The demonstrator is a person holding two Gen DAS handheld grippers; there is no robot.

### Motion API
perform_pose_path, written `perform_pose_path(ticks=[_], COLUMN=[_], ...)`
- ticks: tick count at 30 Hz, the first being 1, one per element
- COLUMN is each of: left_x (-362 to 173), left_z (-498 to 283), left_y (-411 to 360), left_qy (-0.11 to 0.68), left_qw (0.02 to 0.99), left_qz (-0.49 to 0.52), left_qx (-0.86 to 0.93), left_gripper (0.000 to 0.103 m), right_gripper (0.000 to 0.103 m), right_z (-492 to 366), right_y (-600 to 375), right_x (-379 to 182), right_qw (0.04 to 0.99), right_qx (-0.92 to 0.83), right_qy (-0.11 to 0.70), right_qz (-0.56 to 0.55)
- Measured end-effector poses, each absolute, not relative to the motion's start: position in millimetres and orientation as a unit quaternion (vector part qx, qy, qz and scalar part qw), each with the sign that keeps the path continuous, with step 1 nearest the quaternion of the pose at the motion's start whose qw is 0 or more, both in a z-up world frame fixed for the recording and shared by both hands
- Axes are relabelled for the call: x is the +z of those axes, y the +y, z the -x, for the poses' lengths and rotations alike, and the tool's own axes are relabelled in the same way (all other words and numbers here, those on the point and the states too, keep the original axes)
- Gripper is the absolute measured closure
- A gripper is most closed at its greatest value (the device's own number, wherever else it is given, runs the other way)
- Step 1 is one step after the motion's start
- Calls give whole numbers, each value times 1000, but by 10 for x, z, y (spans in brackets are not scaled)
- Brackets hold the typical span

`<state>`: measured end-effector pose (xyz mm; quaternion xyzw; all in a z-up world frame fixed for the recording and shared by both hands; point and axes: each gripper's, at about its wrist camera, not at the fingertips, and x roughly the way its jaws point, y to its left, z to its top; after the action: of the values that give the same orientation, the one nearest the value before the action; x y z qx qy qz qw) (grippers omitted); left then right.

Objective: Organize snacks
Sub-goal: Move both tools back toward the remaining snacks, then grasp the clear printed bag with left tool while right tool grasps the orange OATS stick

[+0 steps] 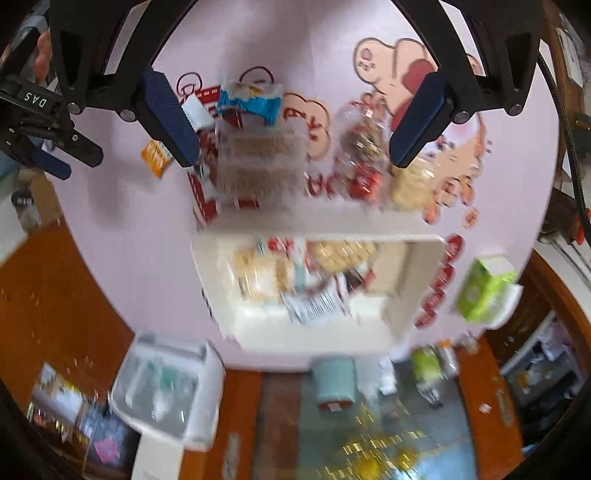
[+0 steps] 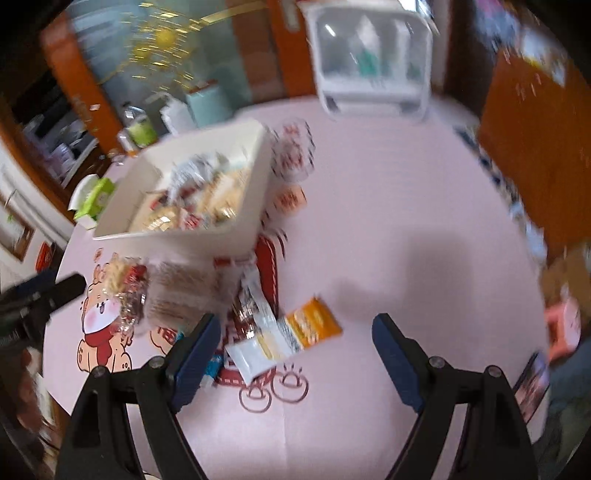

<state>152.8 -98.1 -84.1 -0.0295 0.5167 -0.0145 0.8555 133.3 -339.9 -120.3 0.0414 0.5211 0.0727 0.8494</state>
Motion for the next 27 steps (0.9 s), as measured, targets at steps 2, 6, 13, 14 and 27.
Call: perform_pose_path(ticks=[2,6,13,14,27], left_x=[-1069,-1434,-1862,-1924,-2388], left_z=[-1632,-1818,-2081,-2125,-2442], left_y=[-1057,-1158,-1211,-1203,-1221], left_qy=[539,570,608,614,653], left_qw=[842,821,792,787,740], left_qz=[26,13,9,12,79], left_qx=[-20,-31,-57,-61,-136], left_gripper=[1,1,1,1,14], right_gripper=[18,21,26,26,55], right_z=[-1370,-1417,-1514,-1527,-1430], right_y=[-3406,-3337,-3162,-3132,-2924], right_x=[-1461,-1838,-2243,-2271,-2385], right_qw=[828,803,770,769,789], right_qx=[63,39,12,6,-40], right_qy=[552,587,624,624,610], right_qz=[-72,-98,-136,-136,-57])
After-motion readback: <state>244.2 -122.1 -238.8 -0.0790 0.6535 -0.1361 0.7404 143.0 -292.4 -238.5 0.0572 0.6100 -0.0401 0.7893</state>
